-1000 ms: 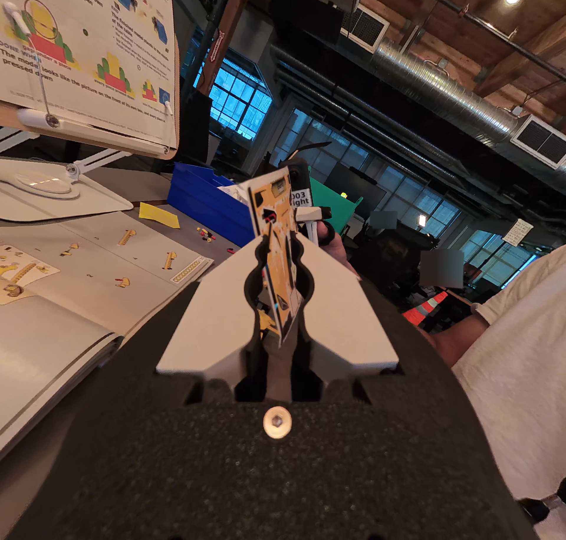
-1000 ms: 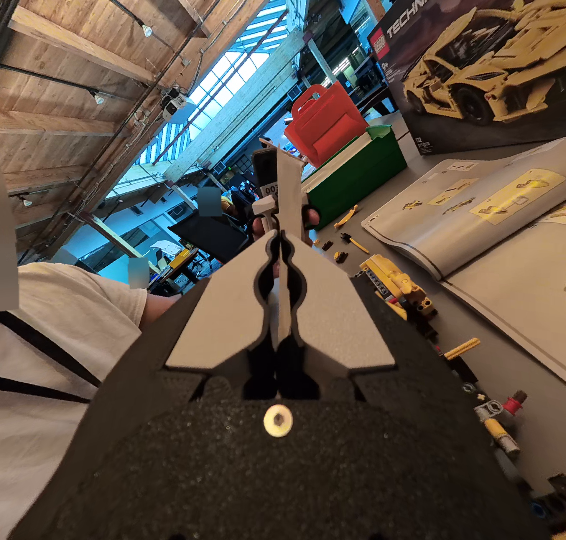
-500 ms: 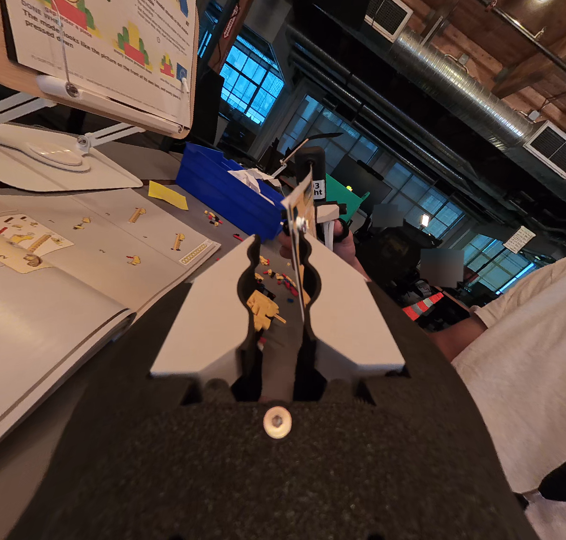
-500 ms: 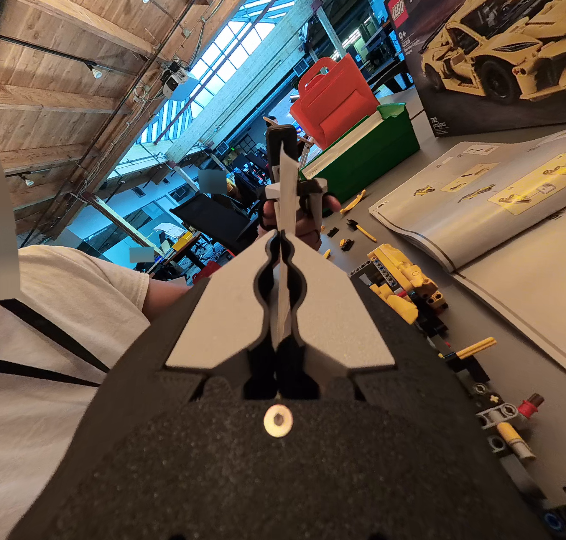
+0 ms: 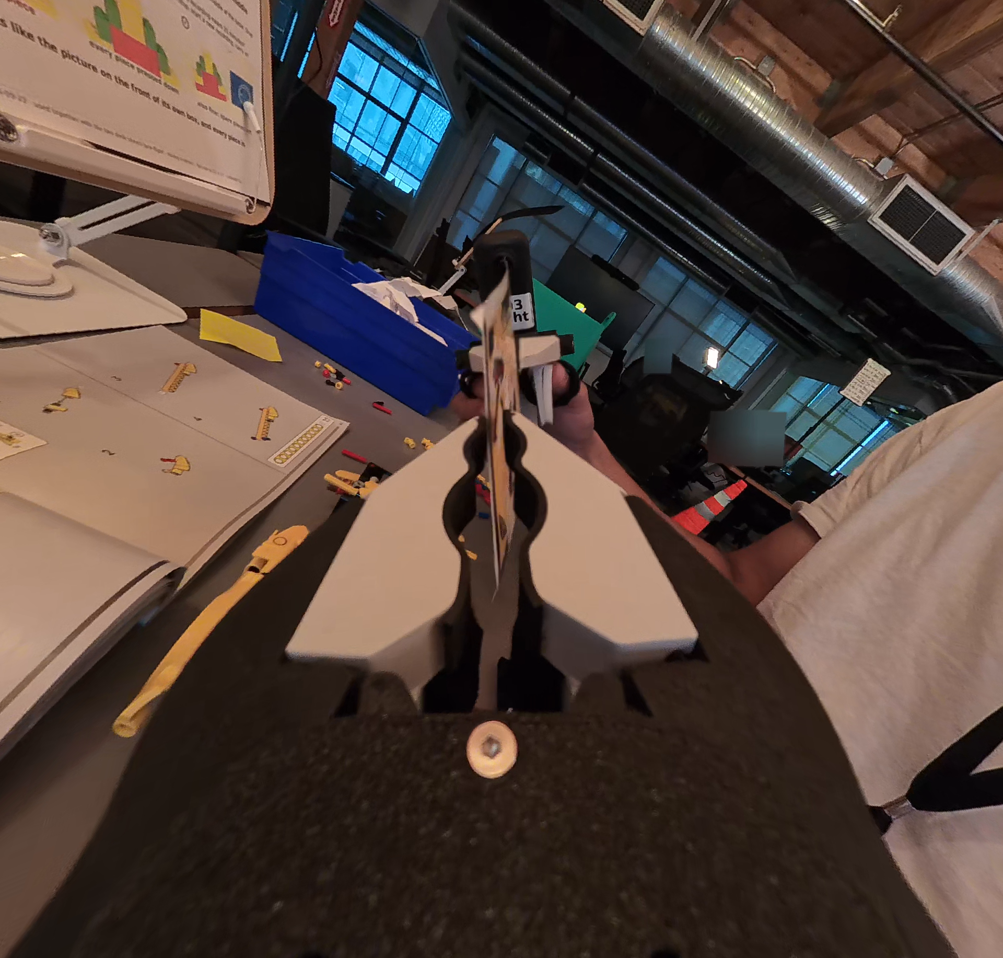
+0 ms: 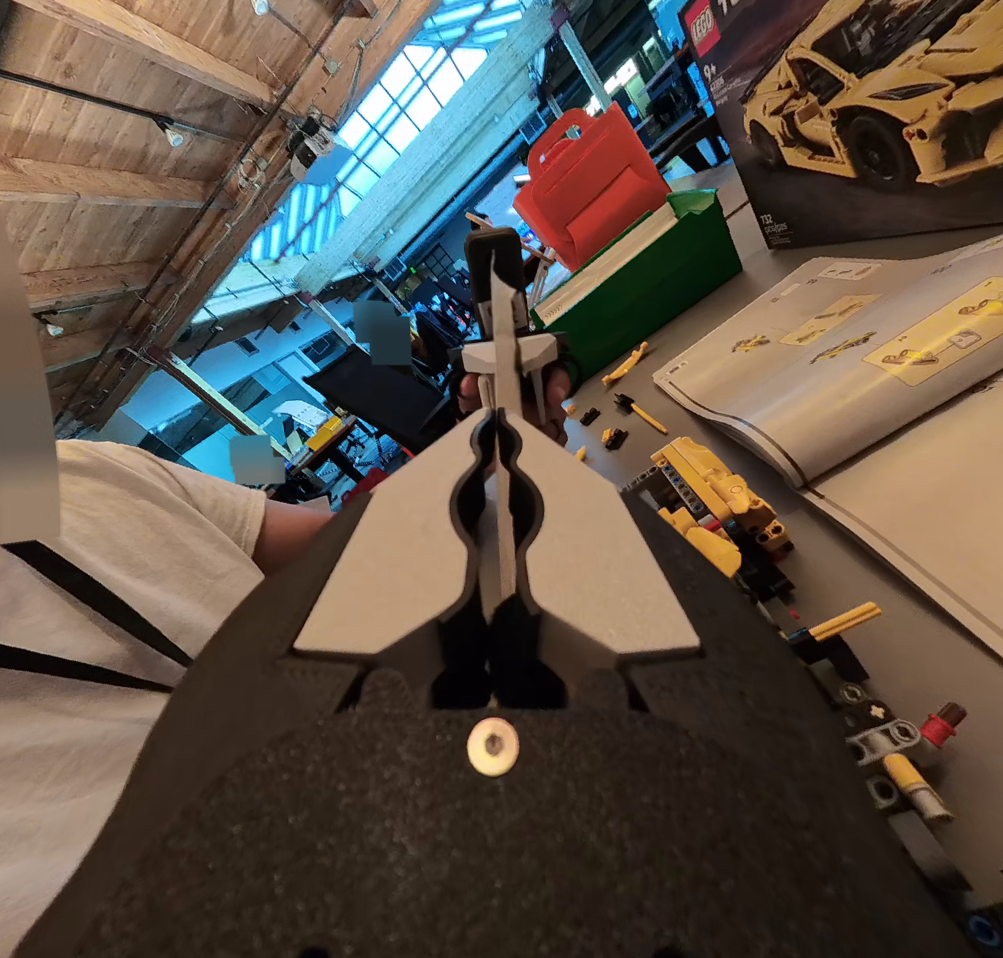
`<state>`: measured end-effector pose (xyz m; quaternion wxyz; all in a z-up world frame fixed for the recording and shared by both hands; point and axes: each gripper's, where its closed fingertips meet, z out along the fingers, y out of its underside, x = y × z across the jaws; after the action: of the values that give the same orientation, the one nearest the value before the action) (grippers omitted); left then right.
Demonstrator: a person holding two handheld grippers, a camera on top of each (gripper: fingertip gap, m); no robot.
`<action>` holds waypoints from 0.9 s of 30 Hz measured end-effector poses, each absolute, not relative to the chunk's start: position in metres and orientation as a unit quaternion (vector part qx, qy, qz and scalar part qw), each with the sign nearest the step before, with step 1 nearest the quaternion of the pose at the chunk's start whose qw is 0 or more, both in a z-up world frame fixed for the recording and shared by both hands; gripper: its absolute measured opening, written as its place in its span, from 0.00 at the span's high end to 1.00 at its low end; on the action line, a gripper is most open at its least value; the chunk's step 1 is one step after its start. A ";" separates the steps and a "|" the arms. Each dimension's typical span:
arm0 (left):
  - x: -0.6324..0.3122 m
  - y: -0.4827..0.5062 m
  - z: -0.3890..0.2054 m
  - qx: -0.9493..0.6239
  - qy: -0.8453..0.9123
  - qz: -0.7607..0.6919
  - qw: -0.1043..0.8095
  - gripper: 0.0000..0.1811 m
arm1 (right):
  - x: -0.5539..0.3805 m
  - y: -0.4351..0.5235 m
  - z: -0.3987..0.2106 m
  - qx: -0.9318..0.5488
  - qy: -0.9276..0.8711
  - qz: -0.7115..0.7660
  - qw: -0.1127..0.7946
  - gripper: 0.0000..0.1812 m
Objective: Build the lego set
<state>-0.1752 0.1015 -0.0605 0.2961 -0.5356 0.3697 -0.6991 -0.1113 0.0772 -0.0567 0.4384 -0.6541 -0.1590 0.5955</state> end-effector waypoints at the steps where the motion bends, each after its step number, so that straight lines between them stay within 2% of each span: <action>1: -0.175 0.101 -0.061 -0.536 0.371 -0.700 0.292 0.96 | -0.109 0.077 -0.053 -0.645 -0.155 0.604 0.442 1.00; 23: -0.175 0.086 -0.053 -0.505 0.404 -0.689 0.326 1.00 | -0.100 0.081 -0.050 -0.641 -0.130 0.605 0.453 1.00; 24: -0.175 0.086 -0.052 -0.503 0.405 -0.690 0.327 1.00 | -0.098 0.087 -0.053 -0.654 -0.126 0.578 0.471 0.99; 27: -0.174 0.088 -0.052 -0.507 0.400 -0.688 0.331 1.00 | -0.074 0.109 -0.049 -0.692 -0.138 0.375 0.601 0.80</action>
<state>-0.1744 0.0876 -0.0518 0.3309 -0.5072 0.3998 -0.6880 -0.0739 0.1093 -0.0492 0.6013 -0.6919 -0.1380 0.3752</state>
